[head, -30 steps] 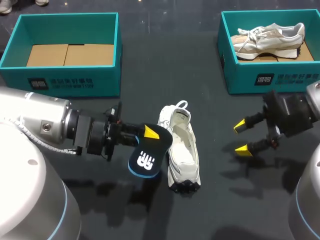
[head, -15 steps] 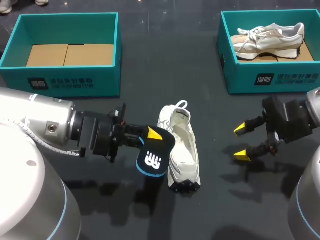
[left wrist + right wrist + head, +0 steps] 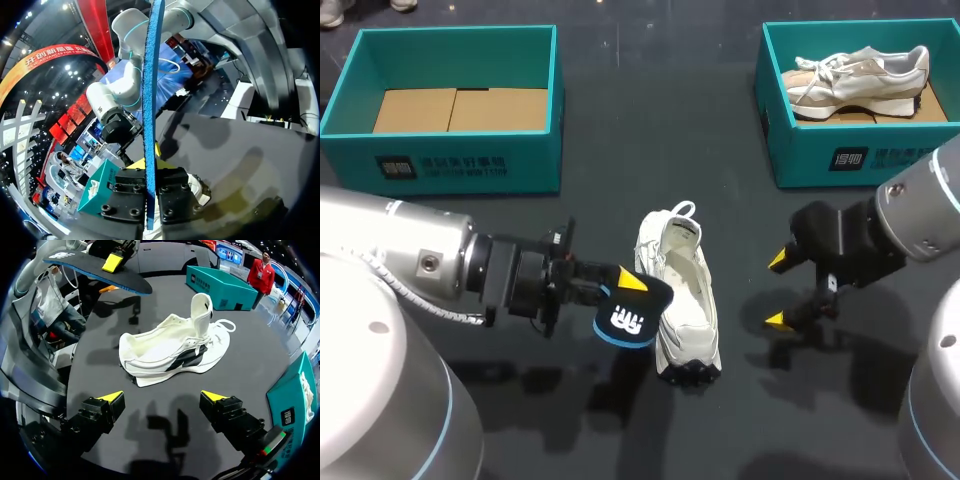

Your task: Take the shoe out of the shoebox, open the shoe tongue, remove and reinsert the insole, then place the shoe into the shoebox

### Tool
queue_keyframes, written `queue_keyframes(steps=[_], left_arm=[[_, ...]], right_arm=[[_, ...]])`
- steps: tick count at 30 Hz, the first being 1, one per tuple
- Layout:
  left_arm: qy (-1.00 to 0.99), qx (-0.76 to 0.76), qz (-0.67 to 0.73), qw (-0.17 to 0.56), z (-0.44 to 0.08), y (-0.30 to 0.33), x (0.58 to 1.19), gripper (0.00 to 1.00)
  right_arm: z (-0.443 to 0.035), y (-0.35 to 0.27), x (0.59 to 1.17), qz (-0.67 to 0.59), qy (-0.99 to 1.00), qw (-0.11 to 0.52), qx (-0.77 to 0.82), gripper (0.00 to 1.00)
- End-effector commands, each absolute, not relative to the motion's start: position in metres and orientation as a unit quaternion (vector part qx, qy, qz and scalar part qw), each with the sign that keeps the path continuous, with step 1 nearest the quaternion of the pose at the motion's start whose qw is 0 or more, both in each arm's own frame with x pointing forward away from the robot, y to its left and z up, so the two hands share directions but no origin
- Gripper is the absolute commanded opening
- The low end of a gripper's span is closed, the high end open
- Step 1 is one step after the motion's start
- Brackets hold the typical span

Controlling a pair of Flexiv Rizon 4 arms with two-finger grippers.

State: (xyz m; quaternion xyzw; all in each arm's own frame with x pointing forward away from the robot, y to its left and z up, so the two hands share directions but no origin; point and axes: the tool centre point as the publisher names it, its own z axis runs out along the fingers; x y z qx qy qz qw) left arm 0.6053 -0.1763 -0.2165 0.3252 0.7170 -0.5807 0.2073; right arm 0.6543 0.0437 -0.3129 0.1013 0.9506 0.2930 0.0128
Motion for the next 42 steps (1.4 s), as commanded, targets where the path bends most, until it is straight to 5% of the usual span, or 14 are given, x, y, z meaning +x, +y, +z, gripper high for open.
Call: queue_keyframes(steps=[1, 42], left_arm=[[0.71, 0.32, -0.594, 0.201, -0.222, -0.185, 0.607, 0.0], [0.682, 0.251, -0.662, 0.183, -0.241, -0.234, 0.598, 0.0]], right_arm=[[-0.32, 0.045, 0.654, 0.294, 0.95, 0.019, 0.099, 1.0], [-0.34, 0.078, 0.667, 0.266, 0.959, 0.031, 0.095, 1.0]])
